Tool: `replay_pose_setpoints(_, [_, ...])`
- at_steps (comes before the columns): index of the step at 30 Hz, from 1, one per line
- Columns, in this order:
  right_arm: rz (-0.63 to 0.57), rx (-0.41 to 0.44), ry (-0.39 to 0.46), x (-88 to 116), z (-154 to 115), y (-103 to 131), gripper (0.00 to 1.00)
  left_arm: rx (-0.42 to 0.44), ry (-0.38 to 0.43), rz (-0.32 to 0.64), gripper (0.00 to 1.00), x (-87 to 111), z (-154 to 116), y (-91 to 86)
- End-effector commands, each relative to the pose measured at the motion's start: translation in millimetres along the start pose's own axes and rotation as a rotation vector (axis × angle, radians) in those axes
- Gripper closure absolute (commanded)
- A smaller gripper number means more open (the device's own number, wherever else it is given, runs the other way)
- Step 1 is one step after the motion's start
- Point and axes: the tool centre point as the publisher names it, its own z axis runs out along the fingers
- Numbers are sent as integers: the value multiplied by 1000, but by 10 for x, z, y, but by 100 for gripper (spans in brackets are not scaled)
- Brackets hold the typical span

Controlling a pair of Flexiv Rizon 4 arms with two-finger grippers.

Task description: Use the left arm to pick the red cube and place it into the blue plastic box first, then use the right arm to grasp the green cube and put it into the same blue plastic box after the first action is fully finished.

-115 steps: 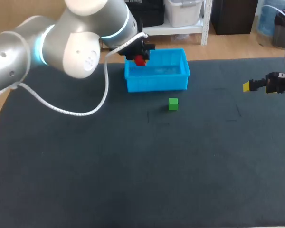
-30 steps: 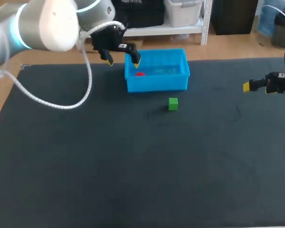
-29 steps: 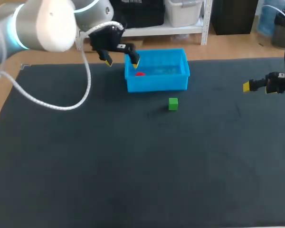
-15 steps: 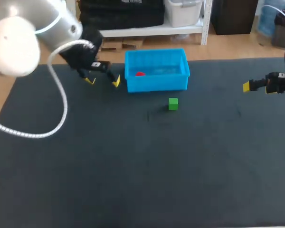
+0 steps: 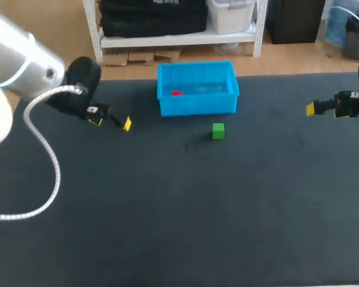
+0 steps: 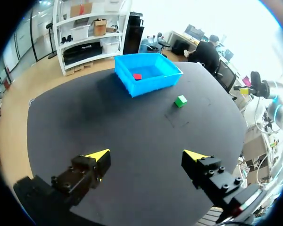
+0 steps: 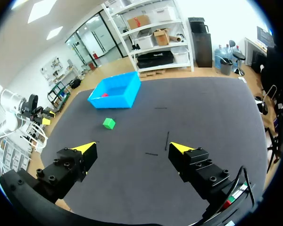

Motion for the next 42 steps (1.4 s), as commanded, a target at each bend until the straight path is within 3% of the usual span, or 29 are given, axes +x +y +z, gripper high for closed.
replay_pose_setpoints(1, [0,-2,1,0,1,-5,0,15,-188,1,0,150,-83,40])
replay_pose_setpoints(18, [0,-2,1,0,1,-5,0,79,-129,63,0,177,-83,-17])
replay_pose_setpoints(24, [-48,155,168,-221,62,37,0,79,-129,63,0,177,-83,-17])
replay_pose_setpoints(30, [-80,291,325,-409,304,167,0,79,-129,63,0,177,-83,-17])
replay_pose_setpoints(37, [-95,400,442,-481,645,338,0,79,-129,63,0,177,-83,-17])
replay_pose_setpoints(42, [-58,409,470,-475,849,388,0,79,-129,63,0,177,-83,-17])
